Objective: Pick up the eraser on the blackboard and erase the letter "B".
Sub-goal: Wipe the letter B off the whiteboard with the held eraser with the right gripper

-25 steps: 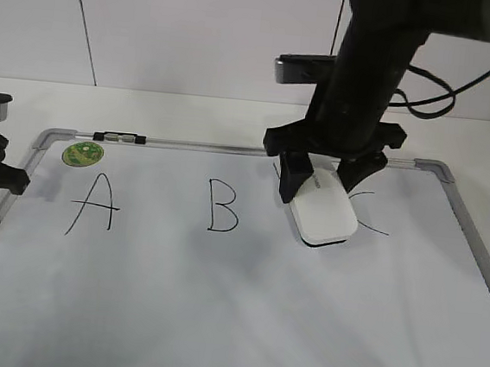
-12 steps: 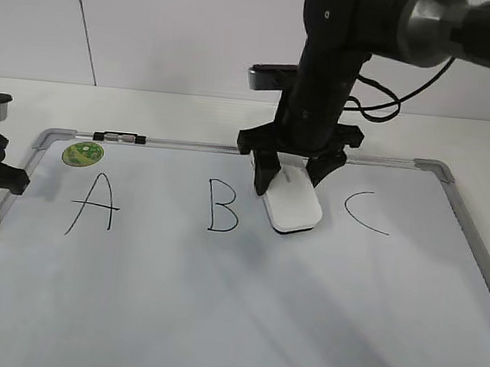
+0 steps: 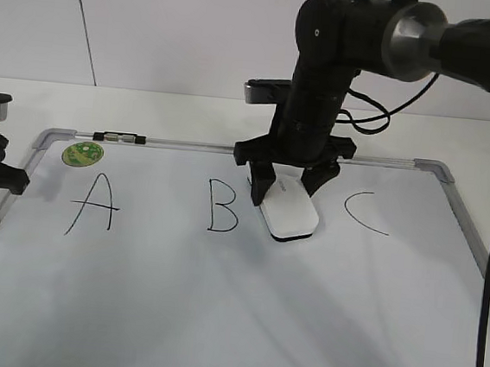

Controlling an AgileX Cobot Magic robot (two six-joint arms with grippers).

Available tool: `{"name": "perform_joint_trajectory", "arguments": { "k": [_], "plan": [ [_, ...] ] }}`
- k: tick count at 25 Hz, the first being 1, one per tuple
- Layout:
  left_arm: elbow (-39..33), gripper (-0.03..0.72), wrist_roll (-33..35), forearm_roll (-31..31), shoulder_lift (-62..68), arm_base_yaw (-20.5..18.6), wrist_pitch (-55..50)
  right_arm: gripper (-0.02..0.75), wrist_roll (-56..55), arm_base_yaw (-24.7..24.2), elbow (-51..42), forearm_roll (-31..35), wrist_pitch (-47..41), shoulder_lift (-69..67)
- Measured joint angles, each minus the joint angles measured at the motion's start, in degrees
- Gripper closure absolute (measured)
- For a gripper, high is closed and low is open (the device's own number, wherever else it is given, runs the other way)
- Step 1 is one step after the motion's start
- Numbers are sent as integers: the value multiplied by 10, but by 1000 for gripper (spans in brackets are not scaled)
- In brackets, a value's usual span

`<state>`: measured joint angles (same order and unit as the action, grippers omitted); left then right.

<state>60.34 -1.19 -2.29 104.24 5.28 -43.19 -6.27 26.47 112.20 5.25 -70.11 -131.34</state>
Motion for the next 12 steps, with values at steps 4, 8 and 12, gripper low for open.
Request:
{"name": "perform_joint_trajectory", "arguments": {
  "k": [4,8,12],
  "plan": [
    [0,672,0,0,0,0,0,191,12,4,0,-1,0,0],
    [0,672,0,0,0,0,-1,191,16,21,0,-11,0,-1],
    [0,672,0,0,0,0,-1,191,16,62,1,-9,0,-1]
  ]
}}
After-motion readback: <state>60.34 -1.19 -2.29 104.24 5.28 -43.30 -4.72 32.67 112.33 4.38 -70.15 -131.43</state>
